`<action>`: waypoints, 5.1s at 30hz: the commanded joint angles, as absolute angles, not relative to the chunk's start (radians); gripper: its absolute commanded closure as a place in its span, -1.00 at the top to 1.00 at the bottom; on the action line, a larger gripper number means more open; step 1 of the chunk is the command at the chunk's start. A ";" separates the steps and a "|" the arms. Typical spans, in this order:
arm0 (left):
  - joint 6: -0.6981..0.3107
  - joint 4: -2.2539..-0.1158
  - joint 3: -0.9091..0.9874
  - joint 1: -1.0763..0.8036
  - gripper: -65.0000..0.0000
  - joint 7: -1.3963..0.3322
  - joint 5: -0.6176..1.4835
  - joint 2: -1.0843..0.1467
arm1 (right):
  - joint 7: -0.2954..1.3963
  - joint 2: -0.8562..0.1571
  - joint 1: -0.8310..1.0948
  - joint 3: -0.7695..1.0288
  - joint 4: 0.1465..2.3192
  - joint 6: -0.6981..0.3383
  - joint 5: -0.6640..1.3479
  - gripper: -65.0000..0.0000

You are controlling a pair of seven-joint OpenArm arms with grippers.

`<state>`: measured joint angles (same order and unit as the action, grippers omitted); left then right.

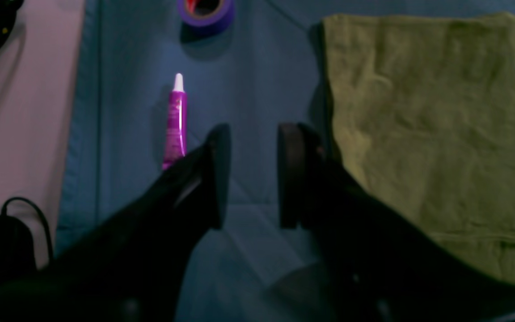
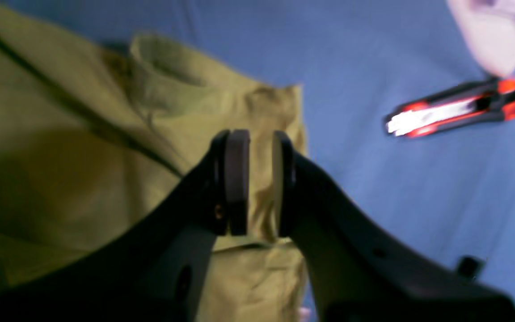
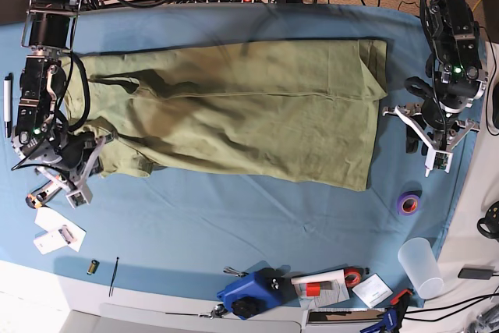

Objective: Layout the t-shirt on the table in an organized manner, then fold the t-shirt properly
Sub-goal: 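Grasp the shirt's hem edge with the right gripper near the collar end, then grasp the hem edge with the left gripper at the shirt's other end, then fold the hem edge over toward the collar edge with both grippers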

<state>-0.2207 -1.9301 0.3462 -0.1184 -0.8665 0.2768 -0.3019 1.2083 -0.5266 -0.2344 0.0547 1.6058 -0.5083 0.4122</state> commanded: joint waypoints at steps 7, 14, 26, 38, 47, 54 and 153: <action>-0.221 -1.945 0.349 -0.105 -0.42 -0.845 0.284 -0.313 | 1.163 -0.548 -0.276 0.063 1.621 -0.500 0.282 -0.23; -0.221 -1.945 0.349 -0.105 -0.42 -0.845 0.284 -0.313 | 1.049 -0.548 -0.328 0.063 1.497 -0.391 0.216 -0.23; -0.222 -1.945 0.349 -0.105 -0.42 -0.845 0.291 -0.313 | 0.999 -0.540 -0.494 0.062 1.013 -0.558 0.311 -0.23; -0.322 -1.840 0.349 -0.042 -0.03 -0.770 0.292 -0.314 | 1.014 -0.489 -0.493 0.059 0.986 -0.587 0.347 -0.23; -0.410 -1.447 0.349 0.278 -0.03 -0.909 0.475 -0.316 | 1.021 -0.471 -0.493 0.059 0.986 -0.587 0.347 -0.23; -0.473 -1.085 0.349 0.478 -0.03 -0.940 0.516 -0.316 | 1.028 -0.471 -0.493 0.059 0.986 -0.587 0.347 -0.23; -0.288 -2.030 0.339 -0.107 -1.00 -1.221 0.551 -0.249 | 1.363 -0.574 0.062 0.625 1.676 -0.612 0.934 -1.00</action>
